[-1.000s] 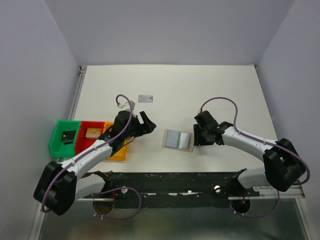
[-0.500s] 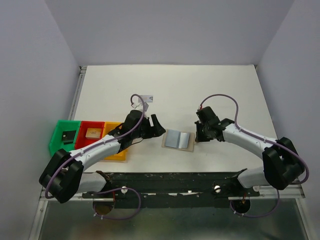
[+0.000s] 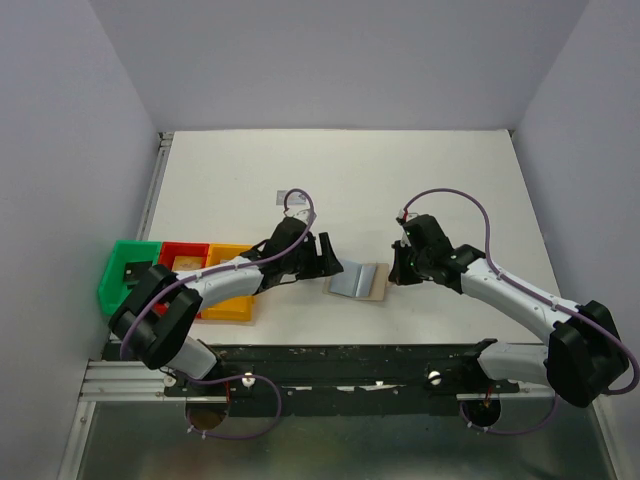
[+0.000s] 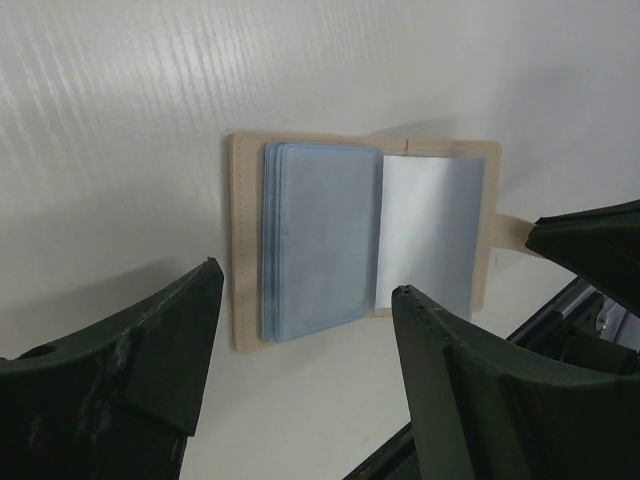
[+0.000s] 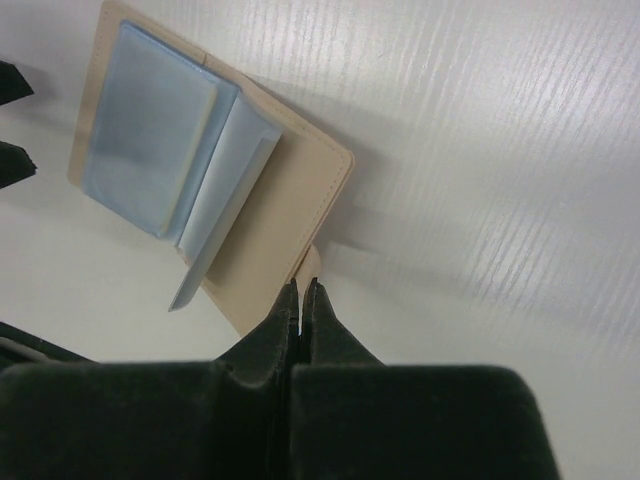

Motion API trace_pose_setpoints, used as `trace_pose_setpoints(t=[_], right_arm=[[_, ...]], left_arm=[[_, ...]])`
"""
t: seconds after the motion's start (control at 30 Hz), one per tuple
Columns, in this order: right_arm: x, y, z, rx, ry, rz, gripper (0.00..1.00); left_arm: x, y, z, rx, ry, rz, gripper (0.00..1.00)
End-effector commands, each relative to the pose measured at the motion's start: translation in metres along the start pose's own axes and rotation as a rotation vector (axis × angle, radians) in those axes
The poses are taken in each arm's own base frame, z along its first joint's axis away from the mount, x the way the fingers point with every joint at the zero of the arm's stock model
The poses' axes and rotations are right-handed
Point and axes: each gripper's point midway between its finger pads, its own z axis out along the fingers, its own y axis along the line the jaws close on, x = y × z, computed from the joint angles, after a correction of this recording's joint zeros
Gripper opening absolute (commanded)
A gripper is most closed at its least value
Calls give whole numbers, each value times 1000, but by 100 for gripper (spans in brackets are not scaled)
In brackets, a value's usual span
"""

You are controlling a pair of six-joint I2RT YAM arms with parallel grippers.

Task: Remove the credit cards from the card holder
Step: Remove the credit card from the card holder.

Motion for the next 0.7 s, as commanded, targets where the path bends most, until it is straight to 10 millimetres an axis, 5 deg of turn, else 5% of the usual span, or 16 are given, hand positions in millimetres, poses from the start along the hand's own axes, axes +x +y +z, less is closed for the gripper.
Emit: trace_pose_setpoints(t=[0.0,0.67], right_arm=[[-1,3,-1,-31,-10,-14,0],[0,4,0,-43,-12,-11,0]], left_arm=[[-2,-21,6,79,15,15,81],[12,-18,22,68,117,53,80]])
